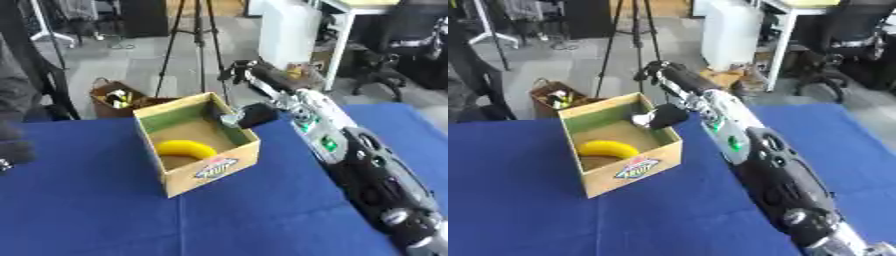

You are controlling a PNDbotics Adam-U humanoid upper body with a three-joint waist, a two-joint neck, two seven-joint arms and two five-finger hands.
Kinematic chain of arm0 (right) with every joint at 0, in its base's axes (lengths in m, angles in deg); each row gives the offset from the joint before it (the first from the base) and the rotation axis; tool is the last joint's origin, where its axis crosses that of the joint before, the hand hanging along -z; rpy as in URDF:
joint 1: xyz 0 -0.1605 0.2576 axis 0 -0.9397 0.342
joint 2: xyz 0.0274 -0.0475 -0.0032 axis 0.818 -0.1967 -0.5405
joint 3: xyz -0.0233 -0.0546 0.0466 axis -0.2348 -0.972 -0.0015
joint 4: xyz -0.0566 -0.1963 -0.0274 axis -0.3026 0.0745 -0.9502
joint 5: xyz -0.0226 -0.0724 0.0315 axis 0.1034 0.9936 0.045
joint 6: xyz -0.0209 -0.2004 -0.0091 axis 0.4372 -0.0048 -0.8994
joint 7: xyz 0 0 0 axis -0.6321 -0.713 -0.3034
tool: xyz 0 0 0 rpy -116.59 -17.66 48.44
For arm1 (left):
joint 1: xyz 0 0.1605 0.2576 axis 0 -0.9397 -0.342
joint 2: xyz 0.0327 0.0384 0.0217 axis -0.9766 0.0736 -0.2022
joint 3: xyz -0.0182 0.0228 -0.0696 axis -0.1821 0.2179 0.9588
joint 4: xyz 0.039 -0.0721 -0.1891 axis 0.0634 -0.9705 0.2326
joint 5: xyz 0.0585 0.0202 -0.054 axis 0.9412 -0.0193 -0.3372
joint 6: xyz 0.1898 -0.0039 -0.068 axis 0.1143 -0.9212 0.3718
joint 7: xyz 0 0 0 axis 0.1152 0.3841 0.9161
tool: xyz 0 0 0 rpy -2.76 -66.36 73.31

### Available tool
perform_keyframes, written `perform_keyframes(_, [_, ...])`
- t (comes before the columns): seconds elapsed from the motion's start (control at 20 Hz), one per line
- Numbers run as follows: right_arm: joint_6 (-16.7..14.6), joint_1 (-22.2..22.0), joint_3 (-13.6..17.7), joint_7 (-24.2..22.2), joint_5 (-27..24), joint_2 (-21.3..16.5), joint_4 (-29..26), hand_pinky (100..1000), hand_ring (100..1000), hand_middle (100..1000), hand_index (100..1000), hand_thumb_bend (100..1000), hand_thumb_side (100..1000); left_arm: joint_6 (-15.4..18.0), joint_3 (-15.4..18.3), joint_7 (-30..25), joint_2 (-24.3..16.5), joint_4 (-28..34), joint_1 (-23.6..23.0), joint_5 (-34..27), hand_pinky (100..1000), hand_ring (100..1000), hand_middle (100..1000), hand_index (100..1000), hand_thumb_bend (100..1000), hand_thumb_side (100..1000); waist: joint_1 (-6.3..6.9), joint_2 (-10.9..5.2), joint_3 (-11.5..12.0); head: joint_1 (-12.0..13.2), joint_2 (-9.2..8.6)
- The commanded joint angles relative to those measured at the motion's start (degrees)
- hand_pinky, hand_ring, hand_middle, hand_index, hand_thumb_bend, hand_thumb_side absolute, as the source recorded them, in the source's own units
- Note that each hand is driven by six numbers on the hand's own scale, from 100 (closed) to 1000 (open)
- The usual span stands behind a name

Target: Pick up objects on the table and place them in the box.

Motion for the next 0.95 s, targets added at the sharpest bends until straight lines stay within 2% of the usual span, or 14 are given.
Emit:
perform_keyframes(0.05, [0.73,-0.83,-0.17,-0.65,-2.61,-1.95,-6.39,758,743,756,824,400,618,0.18,1.18,1.04,-1.53,0.26,0.38,1.05,710,730,701,793,759,907,0.18,-1.3,-0.98,1.52,0.7])
perform_keyframes(0.45, [3.2,-6.47,1.15,-0.61,-5.79,-1.74,-14.6,751,726,734,803,353,639,0.61,1.63,1.69,-1.7,-0.05,-0.13,1.87,707,740,716,789,748,908,0.42,-1.63,-4.31,3.36,1.29])
perform_keyframes(0.65, [3.74,-9.29,1.95,0.29,-6.65,-1.4,-17.17,743,715,722,791,345,637,0.72,1.84,1.69,-1.77,-0.18,-0.36,1.99,706,741,721,794,742,912,0.59,-1.62,-5.09,4.36,1.49])
perform_keyframes(0.95, [4.73,-14.69,3.65,2.77,-8.77,-0.39,-20.79,681,664,675,755,335,609,0.74,2.17,1.97,-1.87,-0.34,-0.69,2.12,701,726,705,792,741,911,0.78,-1.5,-6.02,5.15,1.45])
